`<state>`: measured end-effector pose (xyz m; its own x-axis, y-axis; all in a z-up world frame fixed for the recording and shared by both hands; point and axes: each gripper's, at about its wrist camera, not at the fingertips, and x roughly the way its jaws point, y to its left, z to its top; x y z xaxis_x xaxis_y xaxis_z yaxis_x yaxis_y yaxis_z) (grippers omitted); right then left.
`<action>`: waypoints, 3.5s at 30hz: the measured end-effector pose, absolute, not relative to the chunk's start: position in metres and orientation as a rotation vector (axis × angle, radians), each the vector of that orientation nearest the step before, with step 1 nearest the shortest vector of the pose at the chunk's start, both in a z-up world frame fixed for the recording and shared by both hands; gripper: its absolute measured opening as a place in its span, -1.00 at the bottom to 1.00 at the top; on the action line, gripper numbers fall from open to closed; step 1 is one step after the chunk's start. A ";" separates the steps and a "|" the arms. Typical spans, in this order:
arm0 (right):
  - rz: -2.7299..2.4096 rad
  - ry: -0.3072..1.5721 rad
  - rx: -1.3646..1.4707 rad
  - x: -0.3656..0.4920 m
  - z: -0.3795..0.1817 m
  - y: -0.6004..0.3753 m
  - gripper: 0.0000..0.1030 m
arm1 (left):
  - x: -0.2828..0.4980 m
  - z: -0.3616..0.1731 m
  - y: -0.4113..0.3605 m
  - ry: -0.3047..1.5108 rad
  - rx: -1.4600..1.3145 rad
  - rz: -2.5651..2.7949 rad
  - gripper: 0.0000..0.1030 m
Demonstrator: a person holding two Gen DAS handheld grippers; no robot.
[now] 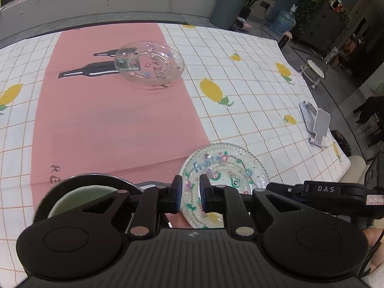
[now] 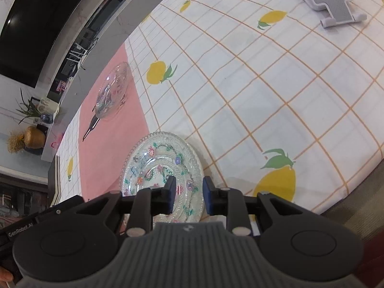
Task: Organize plates and bowls
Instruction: 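Open both grippers to release the glass plate on the Fruity plate, then move both grippers to the second clear glass plate on the pink runner, then close both grippers on the second glass plate rim and lift it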
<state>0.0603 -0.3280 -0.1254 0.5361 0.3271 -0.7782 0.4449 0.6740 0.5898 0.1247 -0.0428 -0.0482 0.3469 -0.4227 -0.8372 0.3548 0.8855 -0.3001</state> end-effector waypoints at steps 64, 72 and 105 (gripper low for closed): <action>0.010 0.809 0.608 0.240 0.036 -0.319 0.65 | 0.174 0.057 -0.082 0.767 -0.076 -0.253 0.67; 0.059 0.882 0.706 0.284 -0.045 -0.317 0.53 | 0.214 0.020 -0.051 0.771 -0.072 -0.315 0.67; 0.173 0.940 1.213 0.319 -0.193 -0.333 -0.79 | 0.332 -0.148 0.055 0.997 -0.700 -0.498 0.45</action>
<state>0.3191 -0.3328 -0.1928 0.6271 0.5774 -0.5229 0.3533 0.3875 0.8515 0.3319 0.0549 -0.1476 0.4636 -0.6672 -0.5830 0.0646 0.6817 -0.7288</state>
